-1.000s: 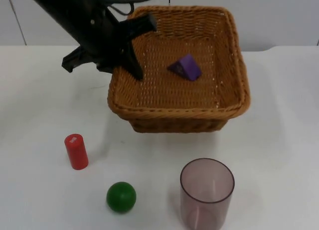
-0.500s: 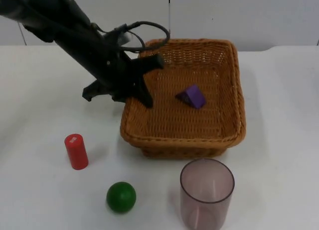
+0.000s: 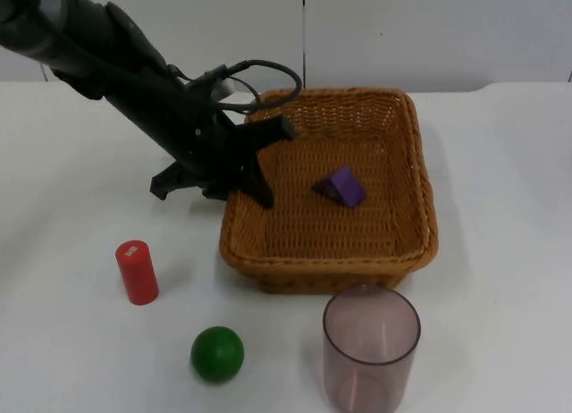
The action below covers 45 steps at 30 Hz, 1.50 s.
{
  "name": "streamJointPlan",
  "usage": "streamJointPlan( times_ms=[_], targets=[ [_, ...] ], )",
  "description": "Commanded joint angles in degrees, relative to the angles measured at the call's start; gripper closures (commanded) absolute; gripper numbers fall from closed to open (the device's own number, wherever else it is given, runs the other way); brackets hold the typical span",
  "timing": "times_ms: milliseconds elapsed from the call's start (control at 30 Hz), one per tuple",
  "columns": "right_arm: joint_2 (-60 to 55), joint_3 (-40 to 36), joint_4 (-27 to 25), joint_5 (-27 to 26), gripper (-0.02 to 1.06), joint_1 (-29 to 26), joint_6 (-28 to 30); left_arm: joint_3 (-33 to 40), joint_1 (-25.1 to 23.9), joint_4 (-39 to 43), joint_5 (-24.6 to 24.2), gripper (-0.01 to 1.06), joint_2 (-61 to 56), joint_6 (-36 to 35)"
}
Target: Pick up the basket with the left hand and place the triangular block into the basket with the right hand.
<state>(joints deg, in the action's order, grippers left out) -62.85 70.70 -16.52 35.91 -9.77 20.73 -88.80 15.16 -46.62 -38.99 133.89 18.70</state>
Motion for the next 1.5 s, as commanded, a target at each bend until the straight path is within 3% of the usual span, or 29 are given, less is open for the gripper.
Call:
streamJointPlan(
  times_ms=[0,133,300,400,433,467,567,633,800,900,1033,1233,1467],
  targets=[
    [0.4,0.4,-0.1,-0.7,0.00,-0.3,0.6,-0.6,0.1,-0.8,0.3,1.05,-0.1,-1.5],
    [0.4,0.4,-0.1,-0.7,0.00,-0.3,0.6,-0.6,0.6,3.1,0.9,1.05,-0.7,-5.7],
    [0.4,0.4,-0.1,-0.1,0.00,-0.3,0.7,-0.6,1.4,11.4,2.4,0.87,-2.2,-10.2],
    [0.4,0.4,-0.1,0.0,0.00,-0.3,0.7,-0.6,1.5,12.8,2.1,0.60,-3.0,-10.2],
    [0.4,0.4,-0.1,0.0,0.00,-0.3,0.7,-0.6,1.5,12.8,2.1,0.60,-3.0,-10.2],
    [0.4,0.4,-0.1,0.0,0.00,-0.3,0.7,-0.6,1.5,12.9,1.9,0.50,-3.5,-10.2],
    [0.4,0.4,-0.1,0.0,0.00,-0.3,0.7,-0.6,1.5,12.9,0.9,0.06,-4.4,-10.2],
    [0.4,0.4,-0.3,0.1,0.00,-0.3,0.7,-0.6,1.5,12.8,0.3,0.00,-4.8,-10.5],
    [0.4,0.4,-0.3,0.4,0.00,-0.3,0.7,-0.6,1.5,13.7,-2.5,0.00,-7.0,-11.6],
    [0.4,0.4,-0.3,0.6,0.00,-0.3,0.7,-0.6,1.6,18.2,-2.8,0.00,-9.4,-15.0],
    [0.4,0.4,-0.3,2.5,0.00,-0.3,0.7,-0.6,2.4,35.7,-3.6,0.00,-16.6,-24.0],
    [0.4,0.4,-0.7,4.1,0.00,-0.3,0.7,-0.4,2.4,43.3,-6.3,0.00,-29.6,-25.7],
    [0.4,0.4,-0.7,4.8,0.00,-0.3,0.7,1.7,2.4,47.6,-3.9,0.00,-45.0,-25.7]
  ],
)
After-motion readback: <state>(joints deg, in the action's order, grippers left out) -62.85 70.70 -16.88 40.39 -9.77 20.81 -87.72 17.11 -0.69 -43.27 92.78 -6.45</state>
